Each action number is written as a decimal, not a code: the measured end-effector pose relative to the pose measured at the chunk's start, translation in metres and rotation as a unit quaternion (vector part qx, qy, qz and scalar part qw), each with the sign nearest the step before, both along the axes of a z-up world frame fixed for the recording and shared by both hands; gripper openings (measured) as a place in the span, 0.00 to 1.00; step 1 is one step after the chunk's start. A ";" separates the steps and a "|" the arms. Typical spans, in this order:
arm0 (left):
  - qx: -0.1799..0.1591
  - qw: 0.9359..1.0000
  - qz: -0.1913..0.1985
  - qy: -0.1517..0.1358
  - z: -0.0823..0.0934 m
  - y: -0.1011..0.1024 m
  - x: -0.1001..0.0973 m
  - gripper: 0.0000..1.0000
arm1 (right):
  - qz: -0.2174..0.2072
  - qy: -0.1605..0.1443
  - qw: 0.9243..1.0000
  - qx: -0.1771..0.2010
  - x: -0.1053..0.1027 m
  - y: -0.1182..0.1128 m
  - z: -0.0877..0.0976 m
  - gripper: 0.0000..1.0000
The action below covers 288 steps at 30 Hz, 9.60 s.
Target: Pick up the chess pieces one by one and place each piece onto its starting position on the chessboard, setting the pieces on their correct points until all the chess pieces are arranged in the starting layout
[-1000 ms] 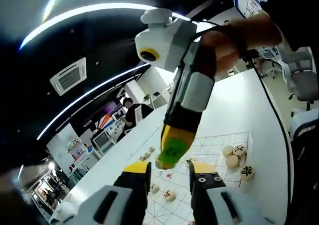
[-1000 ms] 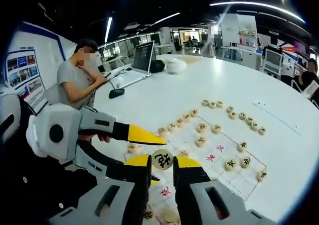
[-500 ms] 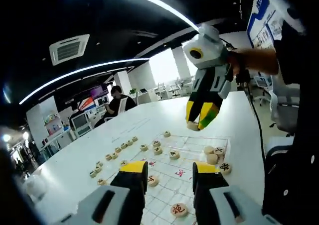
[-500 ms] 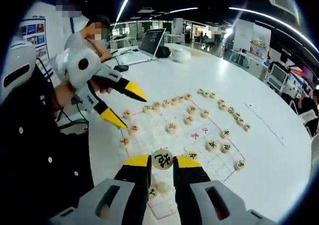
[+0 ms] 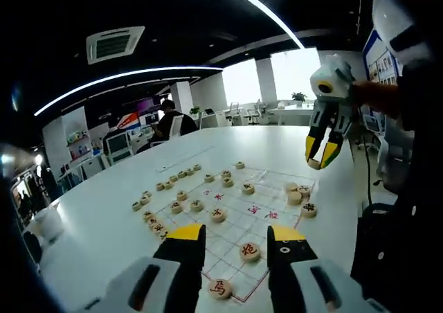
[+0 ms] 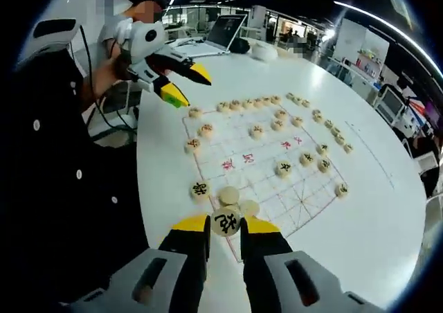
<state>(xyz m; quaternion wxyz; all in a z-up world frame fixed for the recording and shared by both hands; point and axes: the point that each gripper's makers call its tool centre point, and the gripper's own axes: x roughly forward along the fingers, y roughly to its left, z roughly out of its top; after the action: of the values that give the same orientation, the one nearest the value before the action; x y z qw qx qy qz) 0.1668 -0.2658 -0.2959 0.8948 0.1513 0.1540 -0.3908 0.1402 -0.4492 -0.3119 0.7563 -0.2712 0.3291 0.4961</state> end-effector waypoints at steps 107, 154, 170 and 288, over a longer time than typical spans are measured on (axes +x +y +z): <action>0.006 1.000 -0.002 0.019 -0.003 -0.001 -0.023 0.37 | -0.073 0.048 0.992 -0.096 0.065 -0.099 -0.055 0.19; -0.012 1.000 0.006 0.018 -0.004 0.010 -0.029 0.38 | 0.053 0.005 0.995 -0.083 0.016 -0.020 -0.017 0.28; -0.013 0.999 0.002 0.032 -0.013 0.024 -0.035 0.44 | 0.025 0.054 0.993 -0.097 0.006 0.007 -0.041 0.27; -0.015 0.995 0.075 0.069 -0.011 0.067 -0.036 0.59 | -0.123 0.019 0.991 -0.057 0.143 -0.047 -0.052 0.19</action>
<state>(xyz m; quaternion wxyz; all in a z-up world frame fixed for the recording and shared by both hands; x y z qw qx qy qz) 0.1303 -0.1986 -0.3072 0.9109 0.0984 0.2205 -0.3346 0.2831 -0.4966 -0.3640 0.7886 -0.2619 0.4022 0.3843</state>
